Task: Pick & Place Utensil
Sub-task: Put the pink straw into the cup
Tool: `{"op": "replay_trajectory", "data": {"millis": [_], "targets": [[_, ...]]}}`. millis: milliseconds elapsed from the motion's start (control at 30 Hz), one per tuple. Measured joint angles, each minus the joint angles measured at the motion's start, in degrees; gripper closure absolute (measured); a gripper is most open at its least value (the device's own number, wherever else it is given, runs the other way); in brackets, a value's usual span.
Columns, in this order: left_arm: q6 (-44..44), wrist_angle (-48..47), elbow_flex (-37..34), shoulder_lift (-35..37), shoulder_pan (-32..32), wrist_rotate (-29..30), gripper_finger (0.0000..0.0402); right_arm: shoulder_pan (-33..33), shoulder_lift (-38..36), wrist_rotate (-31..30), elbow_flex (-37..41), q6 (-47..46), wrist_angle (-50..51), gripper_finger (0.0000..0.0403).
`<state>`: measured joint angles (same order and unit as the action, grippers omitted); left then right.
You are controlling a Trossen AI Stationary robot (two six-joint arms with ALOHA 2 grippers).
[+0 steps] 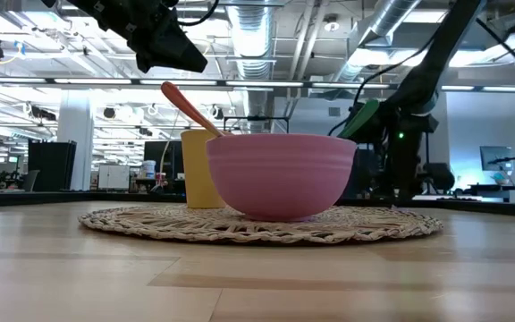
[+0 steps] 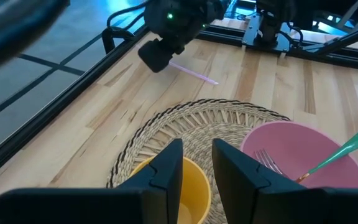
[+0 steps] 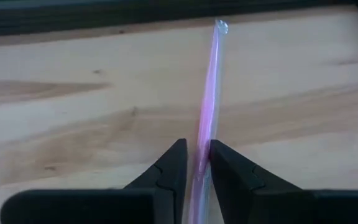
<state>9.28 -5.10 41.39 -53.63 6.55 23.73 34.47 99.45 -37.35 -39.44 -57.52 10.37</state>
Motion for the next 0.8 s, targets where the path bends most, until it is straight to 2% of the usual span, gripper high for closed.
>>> {"op": "replay_trajectory", "data": {"millis": [100,300,400,533,800], "targets": [[0.0,0.0,0.0,0.0,0.0,0.0,0.0314,-0.1,2.4,-1.3,-0.1,-0.9,-1.8,0.0337],[0.0,0.1,0.0,0.0,0.0,0.0,0.0314,-1.4,1.5,-0.8,-0.2,1.9,-2.0,0.0338],[0.0,0.1,0.0,0.0,0.0,0.0,0.0314,-1.2,0.9,1.0,-0.2,3.7,-1.8,0.0352],[0.0,0.1,0.0,0.0,0.0,0.0,0.0314,-0.9,0.8,2.3,-0.2,5.6,-1.9,0.0391],[0.0,0.1,0.0,0.0,0.0,0.0,0.0314,-3.3,-0.8,4.8,-0.1,7.7,-1.9,0.0397]]}}
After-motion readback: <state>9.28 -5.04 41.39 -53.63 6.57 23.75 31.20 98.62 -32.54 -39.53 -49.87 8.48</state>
